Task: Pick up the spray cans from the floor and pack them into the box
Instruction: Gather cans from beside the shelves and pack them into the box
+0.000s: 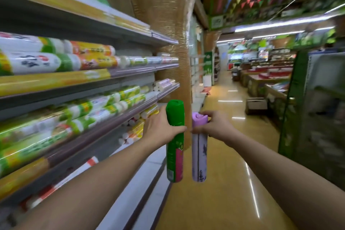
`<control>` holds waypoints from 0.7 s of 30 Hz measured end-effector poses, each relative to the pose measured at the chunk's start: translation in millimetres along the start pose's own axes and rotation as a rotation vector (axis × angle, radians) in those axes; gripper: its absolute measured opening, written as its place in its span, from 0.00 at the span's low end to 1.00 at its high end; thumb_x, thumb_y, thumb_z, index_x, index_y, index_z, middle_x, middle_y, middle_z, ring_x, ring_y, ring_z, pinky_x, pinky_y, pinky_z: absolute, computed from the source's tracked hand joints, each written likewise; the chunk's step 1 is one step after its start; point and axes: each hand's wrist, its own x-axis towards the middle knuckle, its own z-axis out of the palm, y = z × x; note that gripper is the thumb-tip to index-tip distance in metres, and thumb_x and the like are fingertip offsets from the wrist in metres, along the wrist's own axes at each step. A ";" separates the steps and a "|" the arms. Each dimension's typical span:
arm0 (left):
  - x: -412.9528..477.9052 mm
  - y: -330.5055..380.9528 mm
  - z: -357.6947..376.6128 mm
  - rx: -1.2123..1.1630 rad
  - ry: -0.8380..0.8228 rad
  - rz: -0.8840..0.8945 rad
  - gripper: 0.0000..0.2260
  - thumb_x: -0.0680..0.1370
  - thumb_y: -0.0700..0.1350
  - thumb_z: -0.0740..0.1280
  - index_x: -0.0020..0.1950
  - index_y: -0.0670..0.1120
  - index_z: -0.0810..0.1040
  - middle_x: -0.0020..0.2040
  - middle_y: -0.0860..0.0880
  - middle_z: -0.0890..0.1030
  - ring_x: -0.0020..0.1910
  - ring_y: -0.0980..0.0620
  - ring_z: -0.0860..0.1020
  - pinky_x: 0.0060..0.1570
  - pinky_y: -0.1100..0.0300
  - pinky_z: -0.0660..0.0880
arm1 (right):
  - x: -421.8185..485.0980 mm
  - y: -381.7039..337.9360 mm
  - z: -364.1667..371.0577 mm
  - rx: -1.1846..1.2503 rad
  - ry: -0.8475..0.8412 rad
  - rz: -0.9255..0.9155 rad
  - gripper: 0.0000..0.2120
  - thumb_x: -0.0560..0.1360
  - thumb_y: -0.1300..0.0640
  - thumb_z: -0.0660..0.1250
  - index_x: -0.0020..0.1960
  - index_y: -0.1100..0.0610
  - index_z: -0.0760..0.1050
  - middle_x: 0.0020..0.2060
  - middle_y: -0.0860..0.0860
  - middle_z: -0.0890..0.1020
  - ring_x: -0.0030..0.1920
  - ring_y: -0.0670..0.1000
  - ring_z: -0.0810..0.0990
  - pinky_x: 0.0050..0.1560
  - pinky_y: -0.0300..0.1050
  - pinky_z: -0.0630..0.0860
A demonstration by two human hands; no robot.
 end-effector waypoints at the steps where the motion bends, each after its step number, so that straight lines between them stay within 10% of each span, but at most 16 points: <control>1: 14.2 4.6 13.4 -0.001 -0.025 0.015 0.41 0.57 0.71 0.72 0.66 0.58 0.68 0.53 0.55 0.80 0.49 0.50 0.78 0.42 0.56 0.76 | 8.5 8.7 -9.2 -0.036 0.003 -0.002 0.26 0.58 0.47 0.84 0.53 0.46 0.79 0.46 0.47 0.84 0.48 0.49 0.83 0.50 0.53 0.84; 4: 45.7 13.3 56.2 -0.035 -0.097 0.043 0.39 0.57 0.69 0.74 0.64 0.57 0.69 0.54 0.54 0.80 0.49 0.51 0.77 0.38 0.58 0.73 | 28.8 42.8 -26.7 -0.146 0.016 0.032 0.21 0.56 0.46 0.85 0.40 0.42 0.75 0.40 0.43 0.81 0.43 0.46 0.81 0.46 0.49 0.82; 14: 94.9 -36.9 258.9 -0.146 -0.470 -0.011 0.36 0.58 0.64 0.78 0.61 0.55 0.70 0.54 0.52 0.80 0.48 0.50 0.77 0.42 0.56 0.75 | 67.3 217.8 -12.5 -0.261 -0.003 0.405 0.27 0.57 0.50 0.86 0.52 0.51 0.79 0.40 0.43 0.79 0.37 0.40 0.76 0.28 0.29 0.68; 21: 72.0 -125.3 423.4 -0.104 -0.848 -0.052 0.45 0.58 0.63 0.81 0.71 0.55 0.68 0.58 0.51 0.81 0.56 0.46 0.79 0.47 0.58 0.74 | 49.6 366.0 56.0 -0.347 -0.052 0.797 0.20 0.64 0.54 0.81 0.49 0.48 0.74 0.44 0.46 0.78 0.45 0.48 0.79 0.45 0.48 0.82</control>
